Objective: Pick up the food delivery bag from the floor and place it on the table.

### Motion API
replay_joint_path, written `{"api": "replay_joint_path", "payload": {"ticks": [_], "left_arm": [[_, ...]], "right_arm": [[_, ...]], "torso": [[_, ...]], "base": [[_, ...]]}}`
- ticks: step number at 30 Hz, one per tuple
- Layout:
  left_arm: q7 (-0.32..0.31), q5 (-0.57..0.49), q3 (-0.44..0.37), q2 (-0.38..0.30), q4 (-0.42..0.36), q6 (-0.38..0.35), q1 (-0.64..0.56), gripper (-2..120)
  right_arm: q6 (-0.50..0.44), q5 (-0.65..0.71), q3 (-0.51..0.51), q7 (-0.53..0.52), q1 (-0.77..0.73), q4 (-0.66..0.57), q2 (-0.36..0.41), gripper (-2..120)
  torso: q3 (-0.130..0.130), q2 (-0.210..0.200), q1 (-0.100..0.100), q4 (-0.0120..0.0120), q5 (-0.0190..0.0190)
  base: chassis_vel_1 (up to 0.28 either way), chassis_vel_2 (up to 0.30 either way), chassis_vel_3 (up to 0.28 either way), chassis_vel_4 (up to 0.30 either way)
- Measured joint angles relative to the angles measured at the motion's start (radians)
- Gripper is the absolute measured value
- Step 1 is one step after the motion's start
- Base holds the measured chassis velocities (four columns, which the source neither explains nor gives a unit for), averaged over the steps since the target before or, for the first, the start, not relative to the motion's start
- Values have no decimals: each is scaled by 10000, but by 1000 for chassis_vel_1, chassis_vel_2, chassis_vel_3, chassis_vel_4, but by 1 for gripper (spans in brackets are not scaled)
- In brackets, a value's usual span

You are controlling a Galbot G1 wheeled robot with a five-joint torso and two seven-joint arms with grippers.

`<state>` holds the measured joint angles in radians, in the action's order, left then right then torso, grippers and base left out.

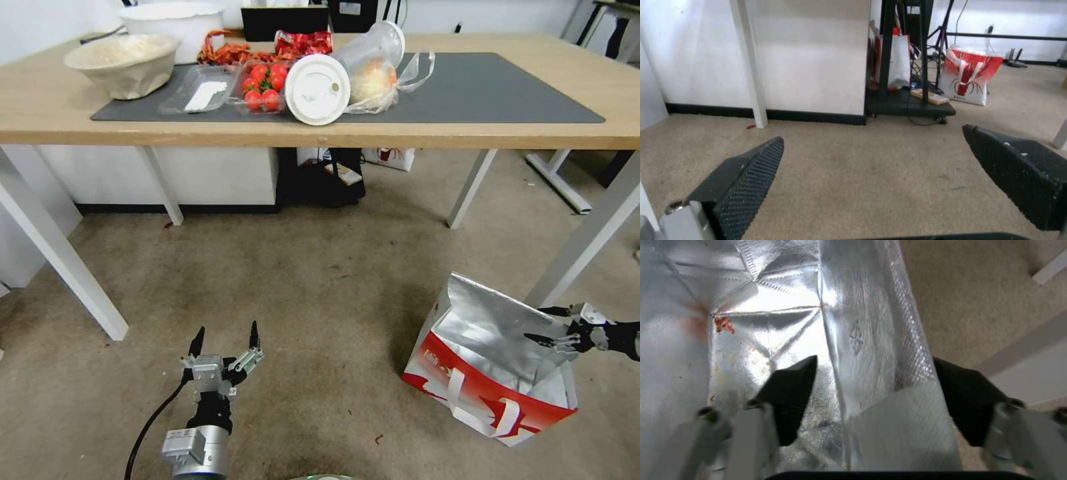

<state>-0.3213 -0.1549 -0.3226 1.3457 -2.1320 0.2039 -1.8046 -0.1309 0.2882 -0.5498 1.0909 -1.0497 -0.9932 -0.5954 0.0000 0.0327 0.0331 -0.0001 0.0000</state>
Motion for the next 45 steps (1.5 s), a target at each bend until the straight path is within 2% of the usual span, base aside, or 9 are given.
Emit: {"api": "replay_joint_path", "payload": {"ticks": [5, 9, 10, 13, 17, 26, 30, 37, 45], "left_arm": [[-16, -5, 0, 6, 0, 17, 1, 100], [-28, -8, 12, 20, 14, 41, 10, 100], [-28, -8, 12, 20, 14, 41, 10, 100], [-41, -11, 14, 23, 25, 52, 2, 100], [-45, -11, 15, 27, 42, 85, -23, 100], [-97, -5, 13, 41, 58, 118, -56, 100], [-99, 7, 6, 40, 74, 128, -62, 100], [-98, 53, 13, 57, 83, 128, -18, 100], [-91, 91, 18, 83, 94, 104, 0, 100]], "right_arm": [[57, -23, 10, 56, 4, 66, -30, 50], [78, -35, 31, 103, 29, 256, -103, 30], [78, -35, 31, 103, 29, 256, -103, 30], [46, -74, 43, 150, 67, 397, -181, 15], [6, -78, 54, 165, 85, 455, -232, 2], [-29, 62, 98, 170, 83, 435, -293, 0], [228, 803, 106, 100, -169, 156, -221, 0], [945, 2348, 16, 35, -1111, -931, 315, 0], [1769, 2852, -65, 694, -1631, -1928, 926, 0]], "torso": [[0, 0, 0, -1, 0], [0, 0, 0, -1, -1], [0, 0, 0, -1, -1], [-1, 0, 0, 0, -1], [0, 0, 0, 0, -1], [0, 0, 0, 0, -1], [0, 0, 0, 1, 0], [0, 0, 0, -2, -1], [0, 0, -1, 0, 0]], "base": [[0, 0, 0, 0], [0, 0, 0, 0], [0, 0, 0, 0], [0, 0, 0, 0], [0, 0, 0, 0], [0, 0, 0, 0], [0, 0, 0, 0], [0, 0, 0, 0], [0, 0, 0, 0]]}}
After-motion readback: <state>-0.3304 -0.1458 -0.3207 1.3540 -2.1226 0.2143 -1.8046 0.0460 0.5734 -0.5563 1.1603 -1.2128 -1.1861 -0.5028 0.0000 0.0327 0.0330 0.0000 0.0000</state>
